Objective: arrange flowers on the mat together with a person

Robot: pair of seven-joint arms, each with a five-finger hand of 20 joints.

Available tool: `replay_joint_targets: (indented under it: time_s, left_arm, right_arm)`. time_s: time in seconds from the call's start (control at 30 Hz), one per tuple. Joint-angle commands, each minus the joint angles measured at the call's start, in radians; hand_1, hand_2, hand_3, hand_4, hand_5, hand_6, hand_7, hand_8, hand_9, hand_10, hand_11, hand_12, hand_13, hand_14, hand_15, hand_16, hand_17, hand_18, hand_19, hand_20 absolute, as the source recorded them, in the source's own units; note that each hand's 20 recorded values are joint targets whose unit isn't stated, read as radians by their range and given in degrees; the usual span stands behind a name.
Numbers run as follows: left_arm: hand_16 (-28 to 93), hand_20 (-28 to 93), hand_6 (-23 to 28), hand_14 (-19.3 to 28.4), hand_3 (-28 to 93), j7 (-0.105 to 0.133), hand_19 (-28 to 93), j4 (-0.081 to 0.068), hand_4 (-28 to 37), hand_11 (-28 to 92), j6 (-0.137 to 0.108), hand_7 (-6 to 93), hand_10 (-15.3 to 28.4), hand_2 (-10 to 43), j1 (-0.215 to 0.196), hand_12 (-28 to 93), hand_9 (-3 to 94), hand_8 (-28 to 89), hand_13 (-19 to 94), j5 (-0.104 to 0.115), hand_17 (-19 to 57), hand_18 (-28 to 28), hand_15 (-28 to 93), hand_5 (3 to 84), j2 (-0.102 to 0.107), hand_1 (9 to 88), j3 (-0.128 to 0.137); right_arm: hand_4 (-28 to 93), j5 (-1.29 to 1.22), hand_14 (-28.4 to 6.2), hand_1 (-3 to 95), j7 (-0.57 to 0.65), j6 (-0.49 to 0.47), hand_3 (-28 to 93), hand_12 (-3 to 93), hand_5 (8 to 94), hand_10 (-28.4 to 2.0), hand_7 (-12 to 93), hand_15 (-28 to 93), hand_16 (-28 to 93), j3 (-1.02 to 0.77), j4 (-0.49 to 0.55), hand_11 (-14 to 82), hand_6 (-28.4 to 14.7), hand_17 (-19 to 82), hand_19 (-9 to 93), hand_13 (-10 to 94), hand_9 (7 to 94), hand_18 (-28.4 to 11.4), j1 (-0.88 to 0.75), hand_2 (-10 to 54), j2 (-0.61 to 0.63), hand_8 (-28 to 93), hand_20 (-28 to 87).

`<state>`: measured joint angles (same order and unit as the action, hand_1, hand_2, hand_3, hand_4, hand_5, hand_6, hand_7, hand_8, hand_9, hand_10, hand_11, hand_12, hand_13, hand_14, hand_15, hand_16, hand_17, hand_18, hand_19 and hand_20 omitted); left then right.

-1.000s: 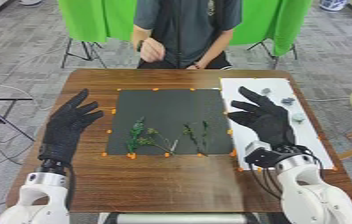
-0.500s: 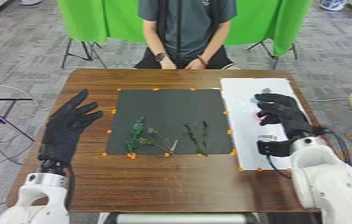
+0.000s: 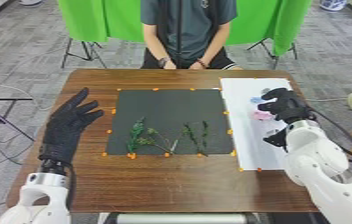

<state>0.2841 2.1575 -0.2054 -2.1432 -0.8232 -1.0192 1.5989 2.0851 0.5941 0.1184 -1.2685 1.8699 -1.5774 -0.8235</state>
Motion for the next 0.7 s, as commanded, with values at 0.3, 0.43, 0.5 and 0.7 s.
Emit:
replay_joint_targets:
  time_s: [0.3,0.43,0.5,0.7]
  left_arm:
    - [-7,18,5.8,27.4,77,0.002,52,-0.005,-28.3,21,-0.006,8.6,18.4,5.4,0.026,10,37.5,-8,29,0.004,-7.3,26.4,48,38.4,0.002,22.1,-0.009]
    - [-7,18,5.8,27.4,77,0.001,52,-0.005,-28.3,21,-0.003,8.6,18.4,5.4,0.028,10,37.5,-8,29,0.004,-7.4,26.4,48,38.3,0.001,22.1,-0.009]
    - [-7,18,5.7,27.4,77,0.000,52,-0.007,-28.3,21,-0.002,8.7,18.4,5.4,0.030,10,37.5,-8,29,0.004,-7.4,26.4,48,38.3,0.000,22.1,-0.009]
    - [-7,18,5.8,27.3,77,0.000,52,-0.008,-28.3,21,-0.003,8.7,18.5,5.4,0.034,10,37.5,-8,29,0.008,-7.3,26.4,48,38.2,0.004,22.2,-0.012]
  right_arm:
    - [-22,0.159,-13.0,34.0,0.028,-0.111,78,19.3,56.5,-14.6,21,65,15,0.132,-0.125,45.2,3.3,22,73,63,64.0,-24.6,0.092,-7.2,0.023,-14,20]
    - [-23,0.242,-12.3,35.3,0.000,-0.098,79,19.3,58.0,-14.0,21,64,15,0.185,-0.163,44.3,3.9,22,72,64,64.9,-24.2,0.117,-8.4,0.024,-14,19]
    - [-24,0.265,-11.6,37.3,-0.009,-0.061,79,20.0,60.1,-13.1,22,62,16,0.212,-0.183,43.3,4.4,22,72,65,66.4,-23.2,0.129,-9.2,0.026,-15,19]
    - [-28,0.320,-6.5,52.5,-0.021,0.064,68,35.3,78.4,-7.1,23,56,20,0.252,-0.212,24.4,5.8,26,73,75,83.3,-19.2,0.133,-9.5,0.035,-3,22]
